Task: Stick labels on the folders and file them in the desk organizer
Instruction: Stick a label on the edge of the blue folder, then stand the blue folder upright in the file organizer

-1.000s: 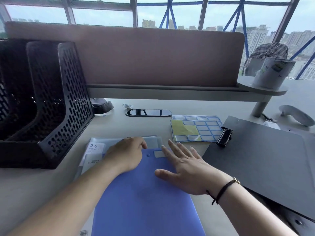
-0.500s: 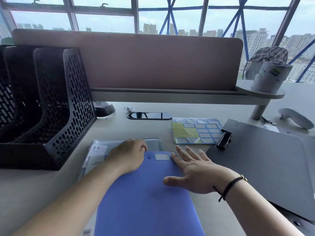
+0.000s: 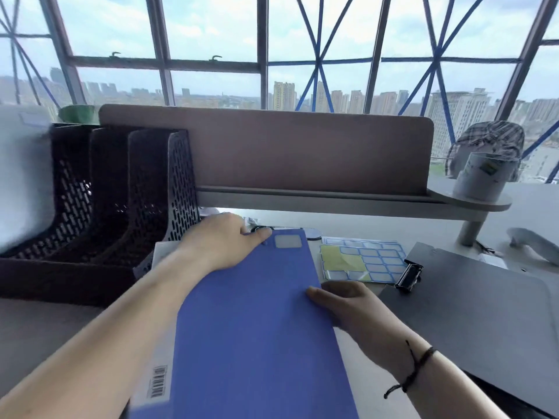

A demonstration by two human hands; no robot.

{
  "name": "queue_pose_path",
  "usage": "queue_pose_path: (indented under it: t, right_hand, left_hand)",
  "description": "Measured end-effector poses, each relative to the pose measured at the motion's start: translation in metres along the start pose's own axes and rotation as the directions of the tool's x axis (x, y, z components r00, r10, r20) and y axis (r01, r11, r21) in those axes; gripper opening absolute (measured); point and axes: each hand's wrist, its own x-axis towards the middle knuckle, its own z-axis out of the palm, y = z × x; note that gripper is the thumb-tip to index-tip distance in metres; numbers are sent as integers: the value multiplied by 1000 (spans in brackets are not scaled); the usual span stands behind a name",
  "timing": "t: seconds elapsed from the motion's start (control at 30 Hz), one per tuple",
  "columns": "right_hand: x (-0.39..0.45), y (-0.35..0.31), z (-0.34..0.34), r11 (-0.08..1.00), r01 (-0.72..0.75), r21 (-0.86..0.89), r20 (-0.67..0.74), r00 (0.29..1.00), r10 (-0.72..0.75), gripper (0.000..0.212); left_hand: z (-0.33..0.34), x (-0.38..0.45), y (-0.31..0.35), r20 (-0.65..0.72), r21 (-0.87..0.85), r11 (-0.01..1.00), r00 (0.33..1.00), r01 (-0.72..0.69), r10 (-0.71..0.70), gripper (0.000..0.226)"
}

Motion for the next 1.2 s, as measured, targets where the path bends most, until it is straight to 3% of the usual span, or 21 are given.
queue_pose_path:
  t: [0.13,0.3,0.4,0.47,0.53,0.6,0.67,0.73,1.0,1.1,1.2]
  right_hand:
    - [-16,-17,31,957,-57,283,121,992,23,19]
    - [-21,-47,58,949,40,314,65,996,-63,19]
    - [-21,-63,66,937,73,341,54,994,-97,19]
    - [-18,-70,71,930,73,359,56,993,-100,20]
    - [-12,-76,80,925,64,375,72,993,-97,23]
    - [-5,-82,93,918,71,390,78,991,-110,23]
    - [5,-90,108,916,102,389,62,989,-136,22]
    - [18,-99,123,921,134,366,44,986,-161,21]
    - [72,-143,200,955,214,204,88,968,-236,14]
    - [98,-162,241,949,306,70,65,948,-310,13]
    - [121,-185,285,895,432,-110,107,900,-422,46]
  left_hand:
    - [-37,-9,-17,-122,-136,991,992,8,-25,59]
    - [-61,-39,-55,-165,-196,981,986,-9,-25,37]
    - [-68,-67,-83,-307,-148,989,951,-10,-37,54]
    - [-71,-89,-96,-359,-297,955,927,-1,-110,73]
    - [-73,-110,-109,-299,-516,853,916,81,-268,87]
    - [-76,-126,-123,-114,-759,625,907,183,-404,82]
    - [-82,-141,-135,63,-896,387,925,217,-374,46]
    - [-90,-153,-147,129,-925,298,934,234,-333,22]
    - [-125,-173,-221,146,-854,391,879,344,-454,15]
    - [-145,-169,-246,24,-869,405,841,284,-540,14]
    - [-168,-160,-264,-173,-847,491,768,204,-617,10]
